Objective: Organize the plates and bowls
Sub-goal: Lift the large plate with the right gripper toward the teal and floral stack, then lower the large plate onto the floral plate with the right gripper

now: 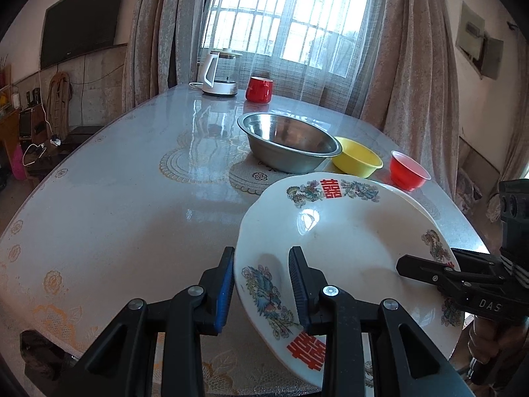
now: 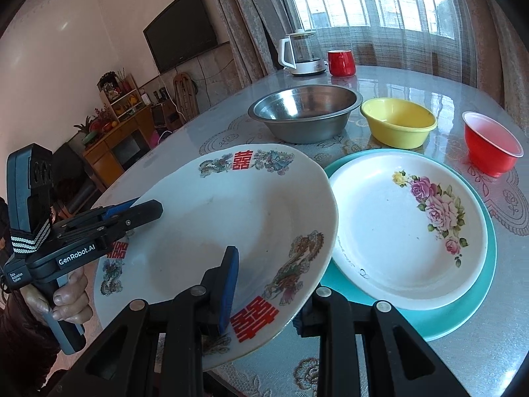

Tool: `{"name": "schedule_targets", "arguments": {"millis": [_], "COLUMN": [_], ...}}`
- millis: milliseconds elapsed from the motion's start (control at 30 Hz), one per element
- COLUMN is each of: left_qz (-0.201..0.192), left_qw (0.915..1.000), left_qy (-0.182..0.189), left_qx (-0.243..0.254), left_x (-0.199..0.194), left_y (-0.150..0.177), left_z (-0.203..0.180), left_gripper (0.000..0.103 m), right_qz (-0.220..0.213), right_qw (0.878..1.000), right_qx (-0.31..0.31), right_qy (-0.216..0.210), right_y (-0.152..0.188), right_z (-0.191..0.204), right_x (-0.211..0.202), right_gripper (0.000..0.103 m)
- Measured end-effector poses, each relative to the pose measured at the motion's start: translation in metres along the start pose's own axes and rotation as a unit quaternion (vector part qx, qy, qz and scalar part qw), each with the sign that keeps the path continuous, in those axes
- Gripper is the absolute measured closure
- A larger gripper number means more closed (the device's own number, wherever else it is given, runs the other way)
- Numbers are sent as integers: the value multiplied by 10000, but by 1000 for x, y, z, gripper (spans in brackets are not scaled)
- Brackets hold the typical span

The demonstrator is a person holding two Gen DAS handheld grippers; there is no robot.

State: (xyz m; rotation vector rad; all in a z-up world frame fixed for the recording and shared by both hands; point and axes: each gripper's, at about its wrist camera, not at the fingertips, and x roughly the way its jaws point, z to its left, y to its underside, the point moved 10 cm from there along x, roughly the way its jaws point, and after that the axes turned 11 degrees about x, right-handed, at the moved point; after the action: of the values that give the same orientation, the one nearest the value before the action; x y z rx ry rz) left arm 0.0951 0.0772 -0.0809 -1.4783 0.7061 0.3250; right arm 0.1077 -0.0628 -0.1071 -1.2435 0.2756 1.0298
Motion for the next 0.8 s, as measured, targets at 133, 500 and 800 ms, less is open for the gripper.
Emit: {"name": "schedule_targets", "arguments": {"millis": [133, 500, 800], "left_qz": [-37, -124, 110], "left_qw": [9999, 9977, 9959], "left_qy": [142, 607, 856], "left_qx": [0, 283, 279], "left_x": [5, 28, 63], "left_y": [-12, -54, -67], "left_z": [-12, -66, -95], "left_gripper": [71, 71, 71], "right_qz": [-126, -571, -597], "right_qw": [9998, 9956, 9909], "right_qx": [75, 407, 797], "right_qy": [123, 622, 906], "right_y": [-5, -30, -33], "right_z": [-8, -53, -93], "right_x": [-10, -49, -56], "right_gripper": [76, 76, 76]}}
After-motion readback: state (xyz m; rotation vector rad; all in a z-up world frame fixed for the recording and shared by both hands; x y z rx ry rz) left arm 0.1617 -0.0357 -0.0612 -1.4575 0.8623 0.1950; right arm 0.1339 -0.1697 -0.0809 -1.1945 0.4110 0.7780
